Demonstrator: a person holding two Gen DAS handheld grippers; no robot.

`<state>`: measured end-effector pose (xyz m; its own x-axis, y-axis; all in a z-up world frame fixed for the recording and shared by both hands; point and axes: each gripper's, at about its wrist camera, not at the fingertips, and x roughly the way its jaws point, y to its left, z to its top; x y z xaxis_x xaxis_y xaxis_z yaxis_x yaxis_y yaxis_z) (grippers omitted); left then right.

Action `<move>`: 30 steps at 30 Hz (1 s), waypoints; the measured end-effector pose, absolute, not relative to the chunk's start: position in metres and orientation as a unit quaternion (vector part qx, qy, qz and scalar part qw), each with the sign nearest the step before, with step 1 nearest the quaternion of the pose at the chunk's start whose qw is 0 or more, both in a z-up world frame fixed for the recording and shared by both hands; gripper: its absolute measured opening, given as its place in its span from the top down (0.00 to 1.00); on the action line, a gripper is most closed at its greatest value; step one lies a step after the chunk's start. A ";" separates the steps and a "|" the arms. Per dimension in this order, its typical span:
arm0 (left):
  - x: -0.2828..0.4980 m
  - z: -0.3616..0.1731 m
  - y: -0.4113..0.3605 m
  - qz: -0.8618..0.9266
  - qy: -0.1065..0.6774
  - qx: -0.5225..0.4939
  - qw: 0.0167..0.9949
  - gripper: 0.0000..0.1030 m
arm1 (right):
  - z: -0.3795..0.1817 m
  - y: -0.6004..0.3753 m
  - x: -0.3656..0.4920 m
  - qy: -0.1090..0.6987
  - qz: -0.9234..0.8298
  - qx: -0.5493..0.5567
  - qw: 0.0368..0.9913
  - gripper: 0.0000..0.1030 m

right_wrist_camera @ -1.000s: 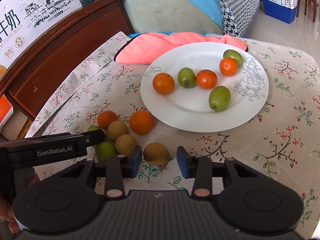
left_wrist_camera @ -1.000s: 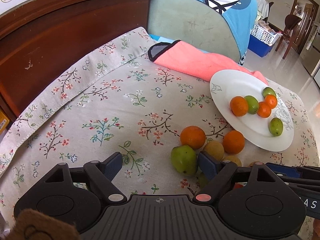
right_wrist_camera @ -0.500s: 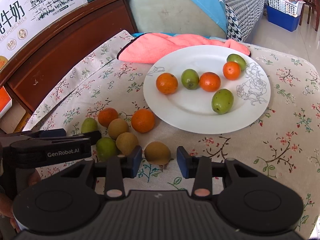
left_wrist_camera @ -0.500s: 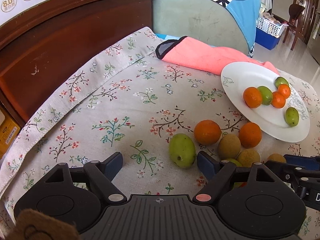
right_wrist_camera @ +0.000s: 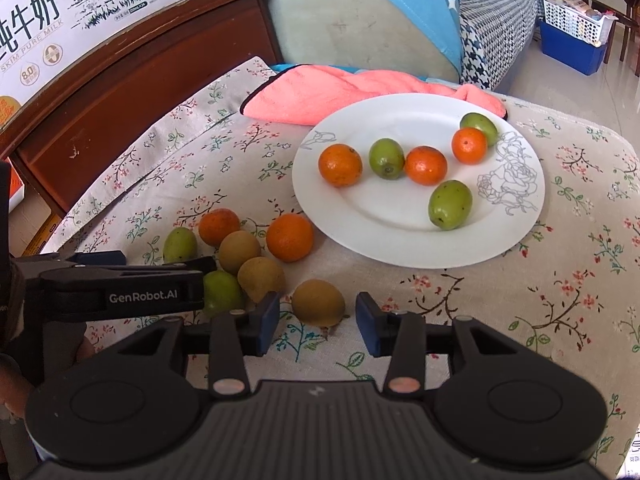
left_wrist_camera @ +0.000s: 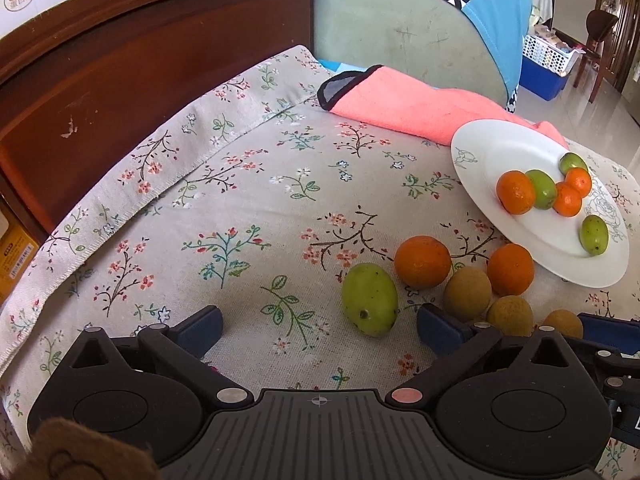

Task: Organize fruits
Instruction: 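Close the left tool on a large green plum while the right tool grasps a brown kiwi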

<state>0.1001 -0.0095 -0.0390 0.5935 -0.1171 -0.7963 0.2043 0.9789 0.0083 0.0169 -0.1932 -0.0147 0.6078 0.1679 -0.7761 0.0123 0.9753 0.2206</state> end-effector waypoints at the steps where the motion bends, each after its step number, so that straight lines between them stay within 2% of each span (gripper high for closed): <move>1: 0.100 -0.039 -0.010 -0.090 0.442 0.049 0.891 0.00 | -0.015 -0.192 0.017 0.440 0.044 0.099 0.891 0.58; 6: 0.100 -0.038 -0.009 -0.090 0.445 0.049 0.890 0.01 | -0.014 -0.189 0.016 0.439 0.042 0.083 0.894 0.60; 9: 0.098 -0.036 -0.009 -0.088 0.438 0.047 0.893 0.08 | -0.014 -0.189 0.016 0.438 0.038 0.075 0.895 0.65; 12: 0.097 -0.033 -0.010 -0.092 0.430 0.046 0.897 0.24 | -0.014 -0.190 0.016 0.437 0.036 0.076 0.895 0.72; 14: 0.096 -0.031 -0.011 -0.096 0.425 0.046 0.899 0.43 | -0.013 -0.192 0.016 0.438 0.036 0.080 0.895 0.72; 16: 0.095 -0.030 -0.012 -0.101 0.420 0.049 0.901 0.55 | -0.013 -0.193 0.016 0.437 0.034 0.082 0.895 0.72; 20: 0.092 -0.028 -0.015 -0.107 0.413 0.053 0.903 0.73 | -0.012 -0.195 0.016 0.437 0.030 0.086 0.895 0.72; 30: 0.094 -0.027 -0.001 -0.108 0.421 0.005 0.901 0.76 | -0.012 -0.200 0.016 0.439 0.026 0.098 0.893 0.72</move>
<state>0.0944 -0.0013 -0.0266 0.6226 -0.1897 -0.7592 0.1985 0.9767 -0.0813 0.0164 -0.1996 -0.0120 0.6131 0.1329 -0.7787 0.0398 0.9793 0.1984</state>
